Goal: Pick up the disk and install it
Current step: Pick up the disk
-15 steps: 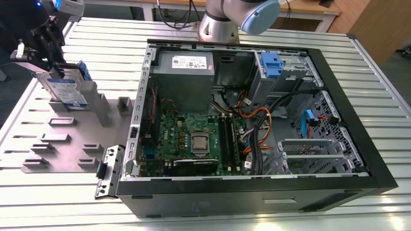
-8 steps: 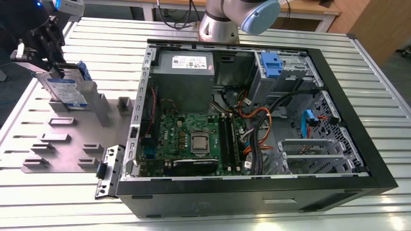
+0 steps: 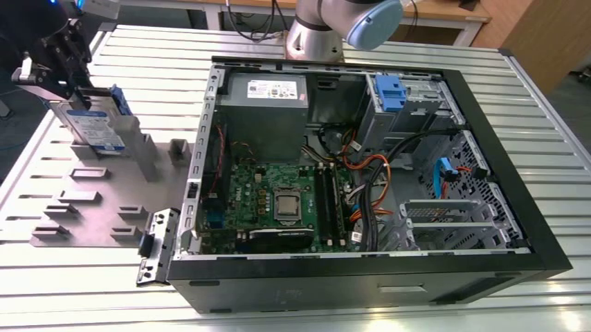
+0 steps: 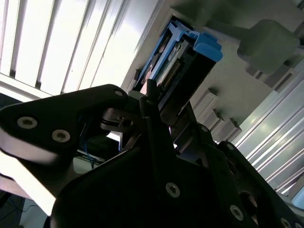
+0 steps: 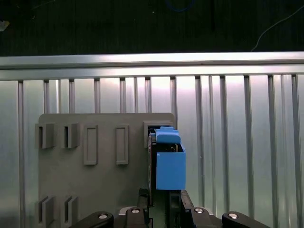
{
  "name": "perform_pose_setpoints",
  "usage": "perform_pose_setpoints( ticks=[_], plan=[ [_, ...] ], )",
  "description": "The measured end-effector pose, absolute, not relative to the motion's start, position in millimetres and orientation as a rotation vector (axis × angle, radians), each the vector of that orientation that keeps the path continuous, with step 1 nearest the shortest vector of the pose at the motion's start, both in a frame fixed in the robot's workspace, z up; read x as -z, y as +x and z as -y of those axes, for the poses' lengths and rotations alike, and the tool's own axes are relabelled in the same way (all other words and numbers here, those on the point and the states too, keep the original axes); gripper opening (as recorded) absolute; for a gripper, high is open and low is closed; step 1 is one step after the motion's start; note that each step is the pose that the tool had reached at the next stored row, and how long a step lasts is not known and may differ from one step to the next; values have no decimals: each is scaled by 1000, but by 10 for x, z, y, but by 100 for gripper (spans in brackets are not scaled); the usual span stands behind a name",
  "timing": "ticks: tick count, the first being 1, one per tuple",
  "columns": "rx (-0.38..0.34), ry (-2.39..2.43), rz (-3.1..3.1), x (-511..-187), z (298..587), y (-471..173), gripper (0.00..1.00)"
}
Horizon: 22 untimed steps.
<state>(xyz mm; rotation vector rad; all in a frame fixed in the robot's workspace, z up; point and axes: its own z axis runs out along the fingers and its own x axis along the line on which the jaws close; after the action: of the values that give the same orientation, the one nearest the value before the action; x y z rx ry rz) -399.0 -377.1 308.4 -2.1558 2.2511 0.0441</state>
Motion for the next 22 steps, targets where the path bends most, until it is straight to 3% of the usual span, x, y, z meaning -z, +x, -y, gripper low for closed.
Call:
perform_pose_setpoints(
  ticks=[12,22],
  plan=[
    [-43,-2157,-2252,-3097,3771,-3990,35],
    [-43,-2156,-2252,-3391,3771,-3990,35]
  ],
)
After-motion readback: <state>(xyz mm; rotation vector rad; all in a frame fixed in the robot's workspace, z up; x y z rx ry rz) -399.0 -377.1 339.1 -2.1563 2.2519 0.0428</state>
